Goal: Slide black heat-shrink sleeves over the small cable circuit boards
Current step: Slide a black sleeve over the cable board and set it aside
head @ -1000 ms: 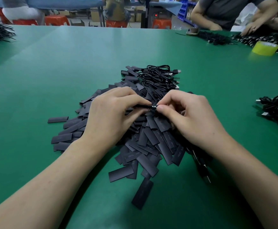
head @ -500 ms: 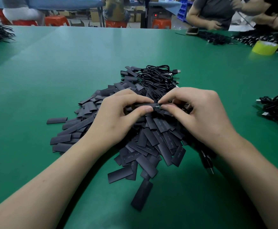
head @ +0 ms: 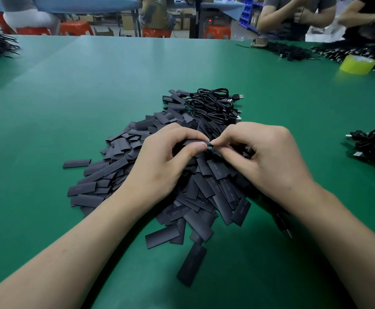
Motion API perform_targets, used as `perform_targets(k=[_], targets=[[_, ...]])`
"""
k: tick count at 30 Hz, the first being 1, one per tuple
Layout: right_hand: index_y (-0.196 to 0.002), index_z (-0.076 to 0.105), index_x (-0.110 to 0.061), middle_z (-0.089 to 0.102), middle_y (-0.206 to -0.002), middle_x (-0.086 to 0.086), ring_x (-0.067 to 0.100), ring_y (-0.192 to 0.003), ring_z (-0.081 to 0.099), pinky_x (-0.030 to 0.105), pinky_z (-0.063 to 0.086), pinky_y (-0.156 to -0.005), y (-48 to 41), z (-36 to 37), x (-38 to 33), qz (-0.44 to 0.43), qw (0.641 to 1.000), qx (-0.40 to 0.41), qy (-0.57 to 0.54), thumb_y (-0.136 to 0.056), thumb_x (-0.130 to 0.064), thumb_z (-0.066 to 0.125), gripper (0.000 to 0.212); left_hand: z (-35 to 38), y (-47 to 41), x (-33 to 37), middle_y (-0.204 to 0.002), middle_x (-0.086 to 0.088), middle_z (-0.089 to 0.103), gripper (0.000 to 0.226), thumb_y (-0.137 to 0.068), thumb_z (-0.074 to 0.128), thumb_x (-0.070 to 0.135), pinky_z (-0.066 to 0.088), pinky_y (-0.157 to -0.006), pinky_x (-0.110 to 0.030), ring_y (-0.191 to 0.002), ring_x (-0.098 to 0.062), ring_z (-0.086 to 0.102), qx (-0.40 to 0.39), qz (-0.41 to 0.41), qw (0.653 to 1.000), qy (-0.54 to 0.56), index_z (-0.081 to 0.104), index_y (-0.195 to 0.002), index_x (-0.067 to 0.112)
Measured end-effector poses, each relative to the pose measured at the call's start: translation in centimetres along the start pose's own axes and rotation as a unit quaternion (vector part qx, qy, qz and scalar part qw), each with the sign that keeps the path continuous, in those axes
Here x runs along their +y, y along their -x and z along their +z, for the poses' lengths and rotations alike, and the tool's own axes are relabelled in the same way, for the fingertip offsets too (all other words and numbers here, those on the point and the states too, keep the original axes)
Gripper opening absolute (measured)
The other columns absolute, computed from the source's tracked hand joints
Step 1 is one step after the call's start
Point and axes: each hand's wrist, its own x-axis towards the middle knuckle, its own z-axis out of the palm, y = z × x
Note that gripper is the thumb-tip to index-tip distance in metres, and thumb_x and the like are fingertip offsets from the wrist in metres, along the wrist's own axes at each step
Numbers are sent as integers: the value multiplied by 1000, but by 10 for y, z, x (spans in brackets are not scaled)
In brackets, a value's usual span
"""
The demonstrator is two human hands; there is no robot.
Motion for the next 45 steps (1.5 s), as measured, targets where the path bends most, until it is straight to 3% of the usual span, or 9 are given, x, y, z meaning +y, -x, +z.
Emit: perform_targets(k=[6, 14, 20, 25, 30, 33, 38, 42, 45], targets=[[-94, 76, -23, 72, -84, -12, 9, -74, 65, 37, 54, -67, 2, 3, -2, 4, 1000, 8, 3, -90, -25, 73, 6, -1, 0, -1, -92, 14, 63, 11, -96, 69, 23, 38, -78, -13, -91, -4, 59, 1, 14, 999, -28, 75, -106, 24], [-98, 77, -24, 70, -85, -8, 20, -74, 66, 42, 52, -64, 1, -3, 0, -13, 1000, -4, 16, -93, -27, 70, 8, -1, 0, -1, -101, 8, 72, 13, -96, 69, 22, 50, -94, -30, -103, -12, 65, -1, -17, 999, 32, 76, -105, 28], [-96, 76, -23, 70, -85, -8, 21, -74, 66, 41, 53, -62, 1, -2, -3, -16, 999, 6, 31, -94, -26, 70, 7, -1, 1, 0, -100, 9, 73, 13, -94, 71, 23, 49, -92, -25, -102, -10, 66, 3, -16, 1000, 27, 76, -103, 31], [-94, 76, -25, 71, -84, -12, 12, -75, 67, 39, 54, -67, 2, 3, -5, 20, 1000, 18, -8, -92, -28, 73, 5, -1, 0, 1, -97, 12, 71, 14, -92, 74, 22, 46, -88, -18, -100, -8, 65, 6, 12, 1000, 1, 76, -103, 31], [-96, 72, -32, 65, -72, -14, 11, -69, 63, 38, 53, -64, 0, 6, -5, 88, 994, 34, -51, -86, -43, 71, 15, -3, -1, 2, -100, 9, 72, 18, -91, 76, 21, 43, -83, -14, -98, -5, 66, 37, 15, 999, 8, 79, -108, 20], [-90, 73, -30, 68, -72, -15, 11, -70, 65, 38, 53, -65, 1, 7, -4, 99, 993, 30, -60, -86, -40, 70, 11, -2, 0, 3, -100, 7, 72, 22, -89, 78, 21, 47, -81, -14, -94, -5, 67, 54, 7, 998, 16, 78, -111, 21], [-86, 74, -28, 67, -70, -16, 9, -67, 63, 35, 52, -61, 2, 8, -3, 104, 991, 57, -55, -87, -34, 73, 6, -4, 0, 2, -86, 7, 76, 22, -82, 85, 22, 56, -79, -23, -79, -9, 71, 172, -49, 979, 97, 78, -103, 22], [-86, 74, -26, 67, -70, -14, 9, -64, 61, 38, 52, -61, 2, 9, -5, 91, 993, 68, -27, -89, -33, 72, 8, -1, 2, 5, -89, 18, 78, 16, -84, 84, 21, 53, -79, -14, -82, 2, 71, 179, -60, 978, 87, 78, -98, 28], [-87, 73, -26, 66, -71, -14, 10, -64, 59, 39, 52, -62, 3, 10, -7, 85, 994, 72, -10, -91, -33, 71, 9, 1, 3, 5, -88, 19, 78, 15, -86, 82, 21, 54, -79, -18, -82, 1, 71, 177, -63, 979, 78, 79, -98, 29]])
